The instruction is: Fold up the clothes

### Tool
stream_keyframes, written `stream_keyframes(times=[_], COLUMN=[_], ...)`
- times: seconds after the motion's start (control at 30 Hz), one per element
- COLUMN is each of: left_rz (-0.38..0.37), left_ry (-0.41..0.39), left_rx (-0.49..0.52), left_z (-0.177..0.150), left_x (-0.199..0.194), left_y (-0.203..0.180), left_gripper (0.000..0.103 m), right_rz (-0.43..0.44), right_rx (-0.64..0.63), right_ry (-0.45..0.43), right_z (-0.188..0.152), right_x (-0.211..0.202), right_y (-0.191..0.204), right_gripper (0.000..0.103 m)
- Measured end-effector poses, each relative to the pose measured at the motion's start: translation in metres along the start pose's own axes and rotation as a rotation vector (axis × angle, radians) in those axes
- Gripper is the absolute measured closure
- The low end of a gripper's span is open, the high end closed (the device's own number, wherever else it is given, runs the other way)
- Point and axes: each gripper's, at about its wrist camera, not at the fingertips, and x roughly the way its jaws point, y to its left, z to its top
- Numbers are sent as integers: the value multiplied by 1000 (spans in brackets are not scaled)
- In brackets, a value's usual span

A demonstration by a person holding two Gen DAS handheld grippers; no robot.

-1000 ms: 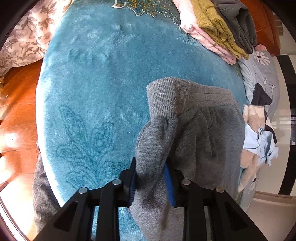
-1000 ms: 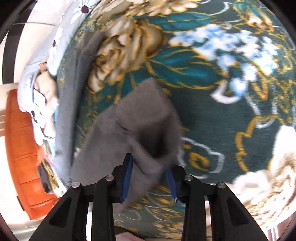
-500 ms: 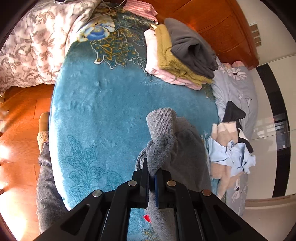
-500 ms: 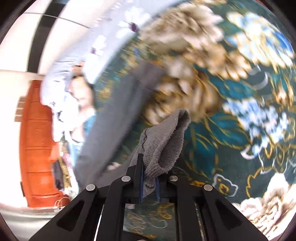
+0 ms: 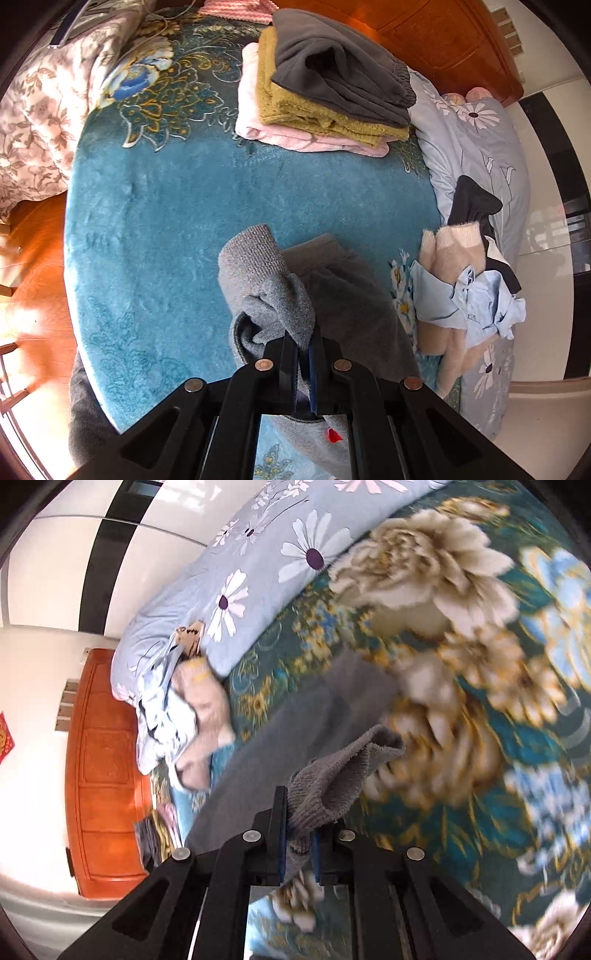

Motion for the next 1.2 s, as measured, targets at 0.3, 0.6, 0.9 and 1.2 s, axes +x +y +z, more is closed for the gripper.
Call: stream_keyframes(times=[0.3,0.6,0.9,1.2], left_rz=[31,36,11,-108], left_ry=[82,108,132,31], left_rx=[36,147,227,191], left_z=[37,62,61,54], left_x=[75,122,137,78], left_y=[-49,-86,-96,-87], left_gripper=[98,95,79,44], right_rz=[-152,-215,-285,-274], right_rx=[115,154,159,92], right_ry=[32,-25,-28,-57], right_z=[67,89,93,92], right_x=[89,118,133,130], right_y=[8,11,13,24], right_gripper=[92,92,91,70])
